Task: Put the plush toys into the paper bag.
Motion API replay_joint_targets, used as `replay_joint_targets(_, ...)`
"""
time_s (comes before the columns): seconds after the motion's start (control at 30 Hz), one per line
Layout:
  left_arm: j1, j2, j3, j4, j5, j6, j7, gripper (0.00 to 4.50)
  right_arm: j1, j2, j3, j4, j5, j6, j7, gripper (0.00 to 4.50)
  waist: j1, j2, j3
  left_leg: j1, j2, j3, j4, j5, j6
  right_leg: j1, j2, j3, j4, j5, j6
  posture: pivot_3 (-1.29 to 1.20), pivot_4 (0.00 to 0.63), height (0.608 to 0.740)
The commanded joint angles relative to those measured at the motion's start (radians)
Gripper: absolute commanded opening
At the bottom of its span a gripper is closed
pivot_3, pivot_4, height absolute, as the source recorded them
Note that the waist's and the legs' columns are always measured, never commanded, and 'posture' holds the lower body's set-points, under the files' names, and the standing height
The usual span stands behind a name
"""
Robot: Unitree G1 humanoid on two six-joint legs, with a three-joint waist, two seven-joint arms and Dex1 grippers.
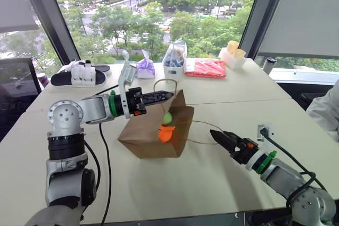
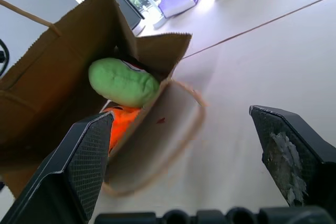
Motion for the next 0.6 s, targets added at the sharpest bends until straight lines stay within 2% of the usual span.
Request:
replay_joint_targets(0.03,0.001,0.003,0.004,-0.029,-0.024,-0.012,-0.004,0.00,0.006,0.010,0.010,-0.023,0.064,-0.005,-0.005,3.25,0.000,0.000,0.000,0.000,0.000,0.000,0.000,0.000,0.000,0.000,0.000,0.000,0.000,0.000,0.000,0.00,0.150,0.740)
replay_joint_targets(0.23,0.002,0.004,0.001,-0.031,-0.027,-0.013,-0.003,0.00,0.001,0.012,0.021,-0.030,0.100,-0.033,-0.035,0.22,0.000,0.000,0.000,0.000,0.000,0.000,0.000,0.000,0.000,0.000,0.000,0.000,0.000,0.000,0.000,0.00,0.150,0.740)
replay_joint_targets(0.27,0.001,0.004,-0.001,-0.031,-0.026,-0.014,-0.006,0.00,-0.005,0.010,0.021,-0.031,0.105,-0.038,-0.039,0.10,0.000,0.000,0.000,0.000,0.000,0.000,0.000,0.000,0.000,0.000,0.000,0.000,0.000,0.000,0.000,0.00,0.150,0.740)
replay_joint_targets(0.4,-0.014,0.013,-0.030,-0.028,0.006,-0.040,-0.040,0.00,-0.039,0.003,0.005,-0.034,0.155,-0.056,-0.055,0.10,0.000,0.000,0.000,0.000,0.000,0.000,0.000,0.000,0.000,0.000,0.000,0.000,0.000,0.000,0.000,0.00,0.150,0.740)
replay_joint_targets(0.6,-0.119,0.042,-0.149,0.015,0.156,-0.211,-0.202,0.00,-0.214,-0.043,-0.095,-0.039,0.466,-0.108,-0.111,0.10,0.001,0.000,0.000,0.000,0.000,0.000,0.000,0.000,0.000,0.000,0.000,0.000,-0.001,0.000,0.000,0.00,0.150,0.740)
